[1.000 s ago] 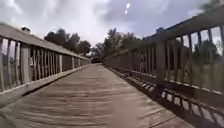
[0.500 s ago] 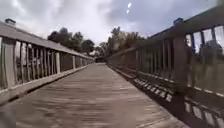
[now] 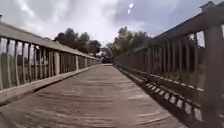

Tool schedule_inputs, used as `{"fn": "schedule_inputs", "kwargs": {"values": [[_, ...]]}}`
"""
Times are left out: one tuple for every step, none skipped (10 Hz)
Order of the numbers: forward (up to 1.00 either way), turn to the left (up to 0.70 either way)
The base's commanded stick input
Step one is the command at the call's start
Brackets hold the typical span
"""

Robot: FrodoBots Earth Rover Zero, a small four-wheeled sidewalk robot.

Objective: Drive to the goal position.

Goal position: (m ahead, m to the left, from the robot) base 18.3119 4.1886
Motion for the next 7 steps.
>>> {"fn": "schedule_inputs", "kwargs": {"values": [[0.85,0.00],[0.85,0.00],[0.85,0.00],[0.85,0.00],[0.85,0.00],[0.85,0.00],[0.85,0.00]]}}
